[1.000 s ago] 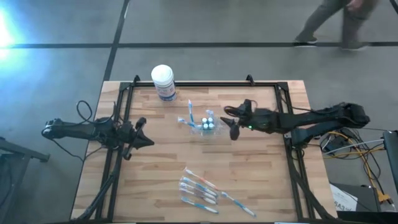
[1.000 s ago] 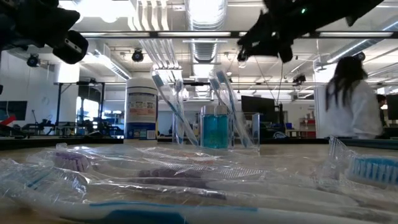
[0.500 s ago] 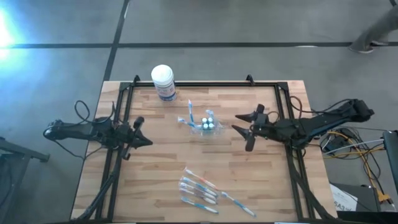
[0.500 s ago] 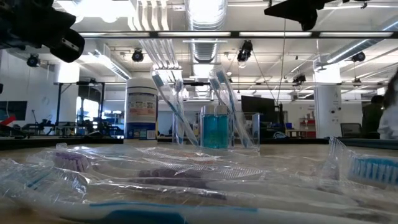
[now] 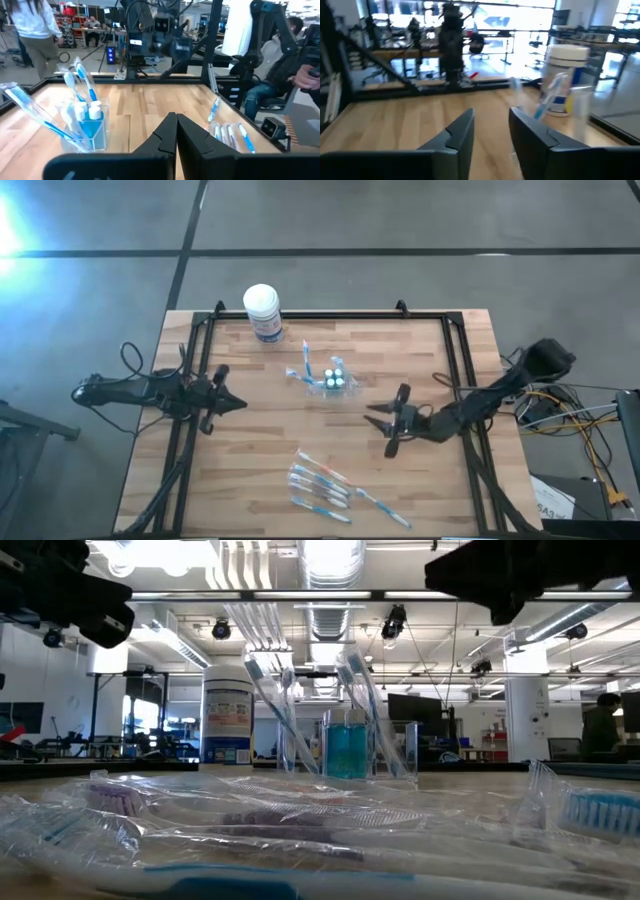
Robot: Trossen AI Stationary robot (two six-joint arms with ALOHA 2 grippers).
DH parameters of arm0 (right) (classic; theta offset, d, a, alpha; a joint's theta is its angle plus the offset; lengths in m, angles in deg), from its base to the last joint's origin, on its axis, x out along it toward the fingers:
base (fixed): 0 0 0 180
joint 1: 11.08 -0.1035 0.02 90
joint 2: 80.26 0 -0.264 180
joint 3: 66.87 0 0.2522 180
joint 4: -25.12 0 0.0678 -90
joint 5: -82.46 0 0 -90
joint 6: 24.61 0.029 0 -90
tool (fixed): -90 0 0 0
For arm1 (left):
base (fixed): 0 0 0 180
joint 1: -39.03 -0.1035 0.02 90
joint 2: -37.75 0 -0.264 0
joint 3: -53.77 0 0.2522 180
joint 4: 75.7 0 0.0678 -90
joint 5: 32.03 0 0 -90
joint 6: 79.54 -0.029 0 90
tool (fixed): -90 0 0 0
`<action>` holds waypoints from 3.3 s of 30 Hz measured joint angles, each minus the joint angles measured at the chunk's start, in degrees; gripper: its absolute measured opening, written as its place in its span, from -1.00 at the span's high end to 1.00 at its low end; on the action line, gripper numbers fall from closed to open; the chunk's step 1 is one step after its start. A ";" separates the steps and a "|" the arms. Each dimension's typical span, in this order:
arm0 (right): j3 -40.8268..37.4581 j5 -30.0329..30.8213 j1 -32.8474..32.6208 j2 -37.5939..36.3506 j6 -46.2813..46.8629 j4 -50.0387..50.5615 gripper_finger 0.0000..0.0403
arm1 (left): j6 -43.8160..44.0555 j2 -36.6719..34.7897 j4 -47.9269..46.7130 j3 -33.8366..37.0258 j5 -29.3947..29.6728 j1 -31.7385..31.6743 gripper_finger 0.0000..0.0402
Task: Pick & Place toothbrushing station
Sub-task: Put the blue toothbrush in the transparent organizer
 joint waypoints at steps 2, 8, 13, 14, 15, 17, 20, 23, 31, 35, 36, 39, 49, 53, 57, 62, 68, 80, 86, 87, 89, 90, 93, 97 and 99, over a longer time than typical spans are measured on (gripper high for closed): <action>-0.12 -3.85 0.08 3.76 -1.65 -3.38 0.53 | -1.36 0.00 -0.04 0.00 0.51 -0.02 0.95; 0.34 -6.74 0.06 8.70 -7.45 -13.42 0.84 | -5.60 -0.02 -0.13 0.02 2.02 -0.04 0.97; -0.03 -9.21 0.06 7.26 -7.47 -13.18 0.95 | -9.34 -0.47 0.39 0.06 4.00 -0.05 0.93; -0.09 -10.53 0.04 7.08 -7.62 -13.20 0.96 | -9.93 -0.61 0.64 0.07 4.00 -0.04 0.93; -0.12 -11.57 0.06 7.05 -7.74 -13.19 0.96 | -9.87 -0.71 0.89 0.07 4.00 -0.04 0.93; -0.12 -12.89 0.06 7.04 -7.89 -13.07 0.96 | -5.96 -0.74 0.96 0.05 4.00 -0.04 0.95; 1.05 -12.97 -0.58 7.04 -7.78 -12.96 0.96 | 0.87 -0.74 -0.70 -0.98 4.00 -0.04 0.98; 4.10 -12.54 -1.96 6.73 -8.12 -8.11 0.96 | 2.70 -0.81 -4.97 -3.29 4.00 -0.04 0.98; 17.96 -5.36 -6.50 4.90 -4.34 21.94 0.96 | 0.43 -2.52 -7.82 -5.49 4.04 -0.04 0.96; 21.80 -5.21 -7.24 4.91 -1.94 26.98 0.96 | -1.01 -3.75 -7.62 -5.49 4.07 -0.04 0.97; 21.96 -5.21 -7.24 4.92 -1.76 26.98 0.96 | -1.16 -3.92 -7.63 -5.49 4.09 -0.04 0.97; 21.57 -5.19 -7.29 5.03 -1.42 27.32 0.96 | -1.20 -4.02 -7.70 -5.49 4.06 -0.04 0.94; 19.51 -5.17 -7.29 5.05 -0.21 28.20 0.96 | -0.65 -3.96 -7.57 -5.44 4.04 -0.03 0.93; 20.80 -5.24 -7.70 5.05 6.86 33.25 0.96 | -0.46 -3.96 -7.58 -5.00 4.04 -0.02 0.93; 28.07 -5.57 -10.31 5.04 21.24 54.00 0.96 | 0.78 -3.96 -7.63 -4.70 4.03 -0.02 0.92; 42.48 -8.88 -14.25 8.82 48.89 88.23 0.96 | 0.97 -3.93 -7.22 -4.69 4.02 -0.02 0.93; 55.15 -20.05 -16.11 18.61 65.03 102.43 0.96 | 0.98 -3.87 -7.13 -4.66 4.00 -0.02 0.92; 71.73 -35.73 -16.07 37.48 73.40 104.10 0.48 | 2.19 -3.82 -7.08 -4.61 2.64 -0.02 0.93; 76.77 -38.76 -16.01 42.54 79.70 112.97 0.11 | 2.30 -3.79 -7.04 -4.61 1.06 -0.03 0.95; 76.94 -39.88 -16.01 43.02 80.85 113.45 0.06 | 2.36 -3.74 -7.03 -4.61 0.84 -0.02 0.95; 76.95 -42.19 -16.02 43.85 83.03 113.54 -0.04 | 2.51 -3.74 -7.02 -4.61 0.74 -0.03 0.95; 76.95 -43.29 -16.03 44.19 83.98 113.60 -0.07 | 2.52 -3.74 -7.02 -4.61 0.74 -0.02 0.94; 76.95 -45.60 -16.07 45.27 84.97 113.79 -0.16 | 2.52 -3.72 -6.97 -4.51 0.68 -0.02 0.93; 76.90 -45.28 -16.05 46.78 83.55 114.67 -0.20 | 2.52 -3.58 -6.22 -3.99 -0.01 -0.02 0.94; 76.77 -45.26 -16.05 47.23 82.97 115.75 -0.21 | 2.65 -3.58 -6.03 -3.53 -1.18 -0.04 0.95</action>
